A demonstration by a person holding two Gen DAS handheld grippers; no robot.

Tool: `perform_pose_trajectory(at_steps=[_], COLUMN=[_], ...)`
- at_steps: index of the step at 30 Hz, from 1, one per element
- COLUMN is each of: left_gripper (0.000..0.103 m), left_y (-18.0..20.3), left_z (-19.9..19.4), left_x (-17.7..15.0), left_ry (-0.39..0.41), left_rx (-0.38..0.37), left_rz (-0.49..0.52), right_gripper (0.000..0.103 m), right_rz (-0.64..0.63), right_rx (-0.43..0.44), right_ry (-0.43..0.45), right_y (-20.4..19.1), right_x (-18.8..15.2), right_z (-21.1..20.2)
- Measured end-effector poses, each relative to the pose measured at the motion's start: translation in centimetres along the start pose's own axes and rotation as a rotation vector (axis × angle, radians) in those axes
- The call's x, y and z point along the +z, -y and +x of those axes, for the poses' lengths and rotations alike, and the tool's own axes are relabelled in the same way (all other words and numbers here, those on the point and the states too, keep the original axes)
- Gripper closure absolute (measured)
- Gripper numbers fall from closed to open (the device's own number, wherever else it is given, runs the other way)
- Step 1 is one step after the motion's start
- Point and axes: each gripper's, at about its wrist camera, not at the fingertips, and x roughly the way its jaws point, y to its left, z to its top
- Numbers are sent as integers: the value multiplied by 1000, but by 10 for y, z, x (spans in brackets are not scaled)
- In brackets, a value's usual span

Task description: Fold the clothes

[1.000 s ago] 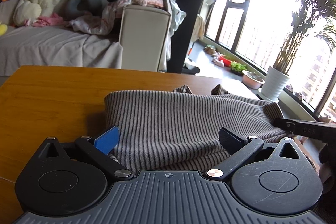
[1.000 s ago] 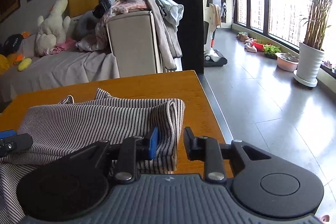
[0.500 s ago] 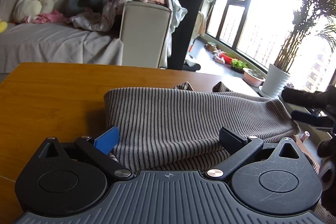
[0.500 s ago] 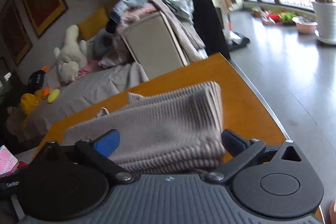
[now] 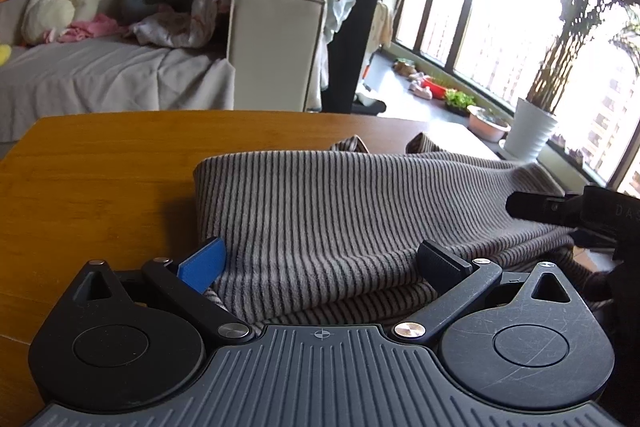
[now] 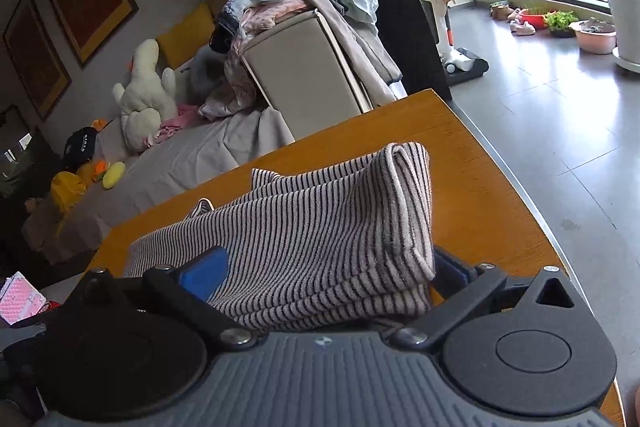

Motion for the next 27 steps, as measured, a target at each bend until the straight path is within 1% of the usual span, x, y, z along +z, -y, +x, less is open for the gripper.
perform_pose_trajectory(at_steps=[1,8,9,11,15,16,18,20,24,26,27], left_gripper=[0,0,0,0,1,0,0,0,0,0,0], left_y=[2,10,13,20,18,15,11,11,10,9,8], left_z=[-3,-33,-34,-26,1,1,3,3,1,0,-1], left_x=[1,10,13,14,3,2,3,3,3,2,2], left_ry=[13,175,182,154,55,65,51,48,54,57,58], left_rx=[0,-47,-58,-74,-72,-66,-54,-46,-40,-43,-44], left_rz=[13,44,62,100,56,35,9,11,11,3,-1], right_gripper=[0,0,0,0,0,0,0,0,0,0,1], right_rz=[2,6,4,-5,-48,-72,-122,-158,-133,-104,-115], right_rx=[3,8,7,0,-29,-47,-84,-111,-99,-144,-184], right_ry=[0,0,0,-4,-22,-31,-49,-64,-57,-29,-8], right_y=[0,0,0,-2,-10,-14,-23,-29,-25,-21,-23], right_x=[0,0,0,-1,0,-1,-1,-1,1,5,7], right_z=[-1,-1,-1,-1,2,4,8,11,9,6,3])
